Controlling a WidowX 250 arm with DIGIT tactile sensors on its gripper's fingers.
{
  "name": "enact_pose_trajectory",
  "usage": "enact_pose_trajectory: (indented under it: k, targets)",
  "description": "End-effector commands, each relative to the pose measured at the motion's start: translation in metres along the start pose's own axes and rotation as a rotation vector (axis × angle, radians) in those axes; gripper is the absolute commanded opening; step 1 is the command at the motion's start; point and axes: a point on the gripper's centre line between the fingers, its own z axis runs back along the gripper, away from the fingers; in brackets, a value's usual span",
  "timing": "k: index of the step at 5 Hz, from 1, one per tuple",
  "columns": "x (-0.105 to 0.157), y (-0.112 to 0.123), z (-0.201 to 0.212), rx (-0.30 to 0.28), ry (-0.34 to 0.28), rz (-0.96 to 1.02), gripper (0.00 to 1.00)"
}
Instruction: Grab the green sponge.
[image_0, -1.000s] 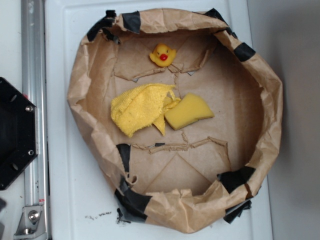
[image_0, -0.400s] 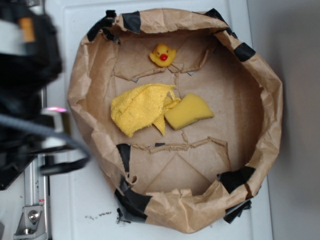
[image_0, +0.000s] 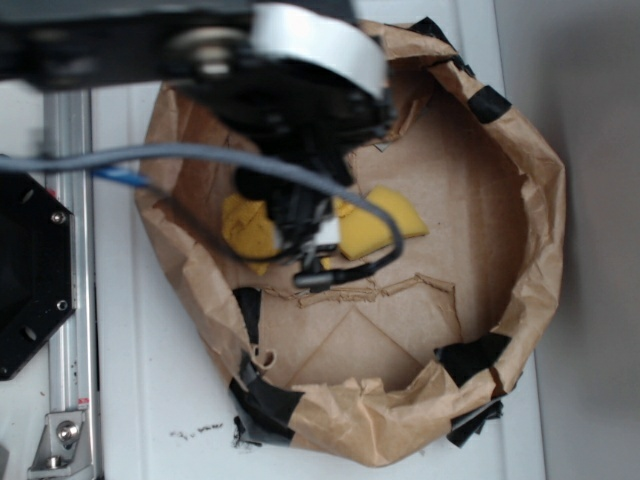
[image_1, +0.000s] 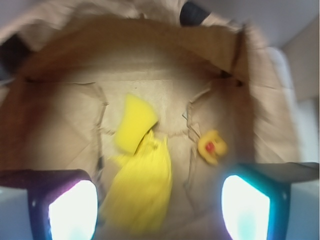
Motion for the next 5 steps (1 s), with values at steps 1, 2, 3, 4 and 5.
enact_pose_trajectory:
  k: [1, 2, 3, 4, 5]
  targets:
    - [0.06, -0.026, -0.093, 0.021, 0.01, -0.117, 1.0]
    - [0.069, -0.058, -0.118, -0.056, 0.045, -0.138, 1.0]
    - [0.06, -0.083, -0.109, -0.13, 0.043, -0.16, 1.0]
    - [0.053, -0.089, -0.089, -0.114, 0.007, -0.168, 1.0]
    - [0.053, -0.083, -0.057, -0.085, -0.057, -0.118, 1.0]
